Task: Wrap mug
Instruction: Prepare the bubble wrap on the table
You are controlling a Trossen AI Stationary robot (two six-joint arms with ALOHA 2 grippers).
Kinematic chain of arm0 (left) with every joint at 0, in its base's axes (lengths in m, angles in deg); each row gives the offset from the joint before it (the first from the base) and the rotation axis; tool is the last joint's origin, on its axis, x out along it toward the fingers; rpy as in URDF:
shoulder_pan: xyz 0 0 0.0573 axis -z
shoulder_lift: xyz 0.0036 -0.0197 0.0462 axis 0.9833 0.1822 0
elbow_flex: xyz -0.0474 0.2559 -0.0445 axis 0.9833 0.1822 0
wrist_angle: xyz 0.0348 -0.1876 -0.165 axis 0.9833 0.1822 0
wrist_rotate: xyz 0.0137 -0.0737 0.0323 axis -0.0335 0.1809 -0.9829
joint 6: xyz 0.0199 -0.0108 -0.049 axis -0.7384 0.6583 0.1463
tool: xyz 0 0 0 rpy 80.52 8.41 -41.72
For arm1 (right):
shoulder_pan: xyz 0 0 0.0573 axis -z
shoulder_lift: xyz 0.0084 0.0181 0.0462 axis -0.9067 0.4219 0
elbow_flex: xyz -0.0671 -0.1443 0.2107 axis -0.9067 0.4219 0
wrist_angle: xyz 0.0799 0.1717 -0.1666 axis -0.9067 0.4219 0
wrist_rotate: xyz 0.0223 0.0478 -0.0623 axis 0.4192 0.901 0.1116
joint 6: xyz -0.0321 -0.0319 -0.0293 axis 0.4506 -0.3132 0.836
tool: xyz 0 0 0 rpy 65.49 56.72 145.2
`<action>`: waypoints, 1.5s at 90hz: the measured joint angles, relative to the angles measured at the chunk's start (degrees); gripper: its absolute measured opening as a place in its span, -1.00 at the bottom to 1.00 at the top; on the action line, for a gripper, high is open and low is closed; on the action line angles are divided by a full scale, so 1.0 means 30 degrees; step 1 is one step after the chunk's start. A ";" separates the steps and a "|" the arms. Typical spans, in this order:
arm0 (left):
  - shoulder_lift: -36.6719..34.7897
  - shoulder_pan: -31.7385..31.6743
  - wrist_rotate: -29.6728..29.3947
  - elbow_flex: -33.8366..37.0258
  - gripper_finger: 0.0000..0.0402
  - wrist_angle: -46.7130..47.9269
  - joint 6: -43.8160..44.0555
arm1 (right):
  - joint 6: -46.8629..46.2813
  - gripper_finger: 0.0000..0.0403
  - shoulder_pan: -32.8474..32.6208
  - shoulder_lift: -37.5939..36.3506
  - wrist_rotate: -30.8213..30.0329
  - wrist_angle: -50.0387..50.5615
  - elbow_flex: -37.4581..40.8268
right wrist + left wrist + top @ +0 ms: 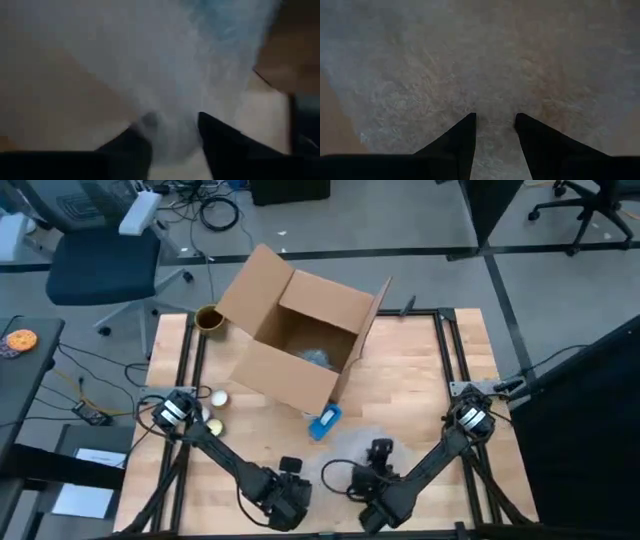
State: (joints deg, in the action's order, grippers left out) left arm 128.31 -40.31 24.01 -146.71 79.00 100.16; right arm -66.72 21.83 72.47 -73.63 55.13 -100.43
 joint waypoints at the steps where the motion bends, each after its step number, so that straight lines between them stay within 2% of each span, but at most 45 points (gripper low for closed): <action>1: 0.0000 0.0010 0.0017 -0.0005 -0.35 0.0007 0.0005 | -0.0151 -0.75 0.0000 -0.0054 -0.0015 0.0182 0.0001; 8: 0.0007 0.0104 0.0120 -0.0014 -0.35 0.0094 0.0021 | -0.0621 -0.94 -0.0107 -0.0819 -0.0155 0.1148 0.0001; 20: -0.0049 0.0316 0.0408 -0.0021 -0.35 0.0298 0.0114 | -0.1655 -0.96 -0.0226 -0.2621 -0.0294 0.2171 0.0001; 32: -0.0448 0.0336 0.2430 -0.0581 -0.35 0.1344 0.0715 | -0.1671 -0.99 -0.0224 -0.5143 -0.1019 0.2171 0.0001; 39: -0.1131 0.0367 0.2637 -0.1279 -0.35 0.2349 0.0773 | -0.1488 -0.99 0.0067 -0.6348 -0.1222 0.2148 0.0001; 58: -0.3169 0.0461 0.1575 -0.2809 -0.35 0.5285 -0.0180 | -0.0500 -1.00 0.1323 -0.8369 -0.1249 0.2145 0.0006; 69: -0.4575 0.0495 -0.0156 -0.3608 -0.35 0.5877 -0.0599 | -0.0282 -1.00 0.2313 -0.8895 -0.0088 0.2139 0.0009; 87: -0.4917 0.0758 -0.5223 -0.3642 -0.35 0.2447 -0.3497 | 0.0189 -1.00 0.3814 -0.8961 0.1490 0.2114 0.0023; 93: -0.4559 0.0724 -0.6208 -0.3657 -0.35 0.0447 -0.5071 | 0.0362 -1.00 0.4090 -0.8961 0.1924 0.2072 0.0023; 115: -0.1656 -0.0294 -0.6351 -0.3648 -0.35 -0.7801 -1.1141 | 0.0552 -1.00 0.4315 -0.8981 0.2030 0.2076 0.0023; 123: -0.0741 -0.1002 -0.6353 -0.3644 -0.35 -0.8493 -1.1703 | 0.0504 -1.00 0.3870 -0.9247 0.1511 0.1950 -0.0094; 135: 0.0096 -0.2013 -0.6345 -0.3613 -0.35 -0.8816 -1.1039 | 0.0349 -1.00 0.2863 -1.0347 0.0952 0.1520 -0.0647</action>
State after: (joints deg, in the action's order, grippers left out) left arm 128.60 -46.35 4.97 -157.55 52.55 67.04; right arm -65.67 30.42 41.42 -70.78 59.69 -102.37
